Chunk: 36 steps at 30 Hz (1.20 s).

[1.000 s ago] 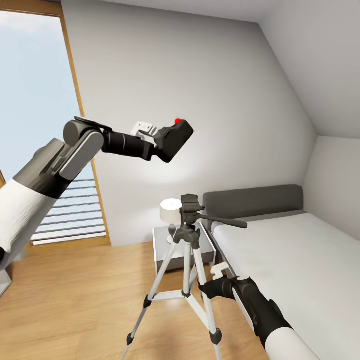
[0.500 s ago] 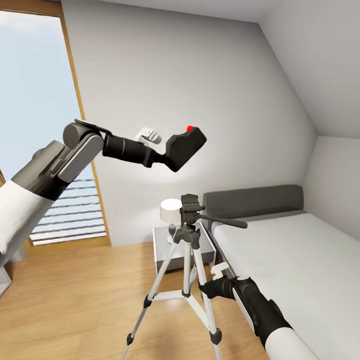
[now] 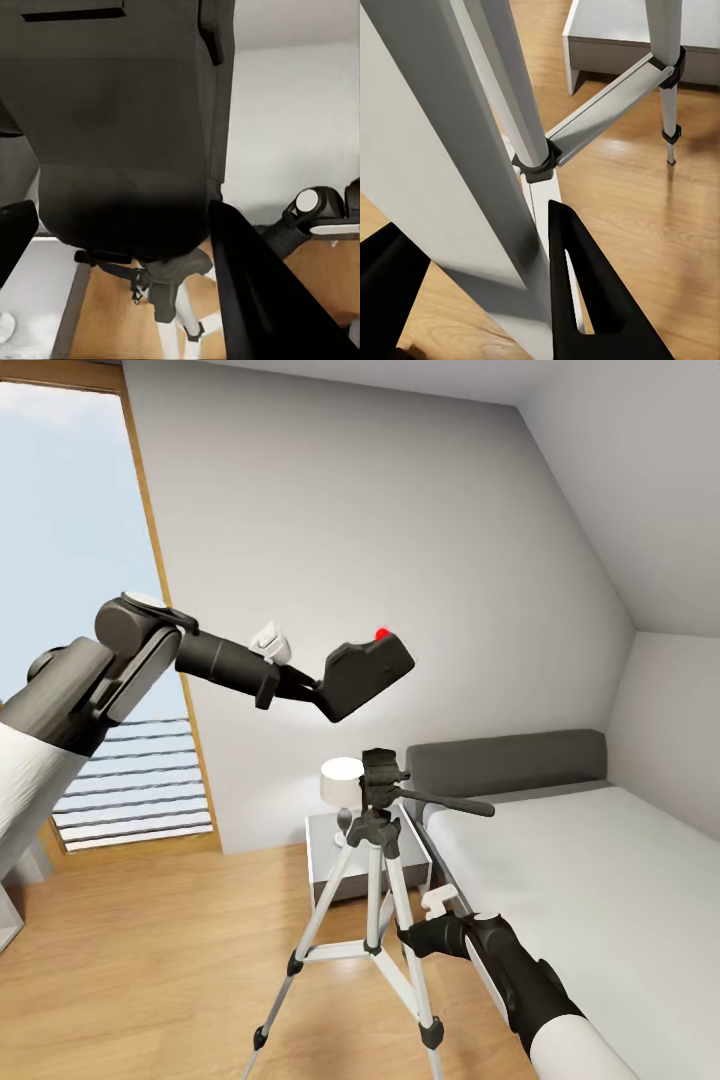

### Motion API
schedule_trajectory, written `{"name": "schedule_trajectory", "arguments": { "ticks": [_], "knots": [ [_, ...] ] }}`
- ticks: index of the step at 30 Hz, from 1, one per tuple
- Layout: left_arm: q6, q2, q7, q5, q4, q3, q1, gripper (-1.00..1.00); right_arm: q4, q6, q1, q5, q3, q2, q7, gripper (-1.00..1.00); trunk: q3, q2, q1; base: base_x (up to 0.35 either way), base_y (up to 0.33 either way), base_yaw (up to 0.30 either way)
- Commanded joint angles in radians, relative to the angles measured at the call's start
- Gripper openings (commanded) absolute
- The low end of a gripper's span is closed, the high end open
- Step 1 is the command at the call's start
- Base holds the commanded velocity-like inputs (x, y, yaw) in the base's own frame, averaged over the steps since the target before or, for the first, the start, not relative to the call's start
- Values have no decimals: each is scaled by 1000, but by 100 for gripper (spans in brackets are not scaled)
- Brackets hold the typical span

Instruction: Attach the digital camera to the camera tripod in the bedroom.

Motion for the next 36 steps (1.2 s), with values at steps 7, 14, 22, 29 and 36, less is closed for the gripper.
{"name": "schedule_trajectory", "arguments": {
  "ticks": [7, 14, 22, 29, 36],
  "knots": [
    [-3, 0, -26, -75, 8, 6, -1, -100, 60, 4, 0, 9, -3, 0, 6, -100, -1, 0, 1, 0, 0, 0],
    [-21, -38, -32, -144, 46, 50, -1, -100, 60, 4, 0, 9, -3, 0, 4, -100, -1, 0, 1, 0, 0, 0],
    [-20, -73, -46, -223, 116, 79, -27, -100, 60, 4, 0, 11, -4, 0, 5, -100, -1, 0, 1, 0, 0, 0],
    [-23, -133, -108, -294, 197, 80, -89, -100, 60, 4, 0, 11, -4, 0, 4, -100, -1, 0, 1, 0, 0, 0],
    [-23, -180, -149, -445, 207, 73, -100, -100, 60, 4, 0, 11, -4, 0, 0, -100, -1, 0, 1, 0, 0, 0]
  ]
}}
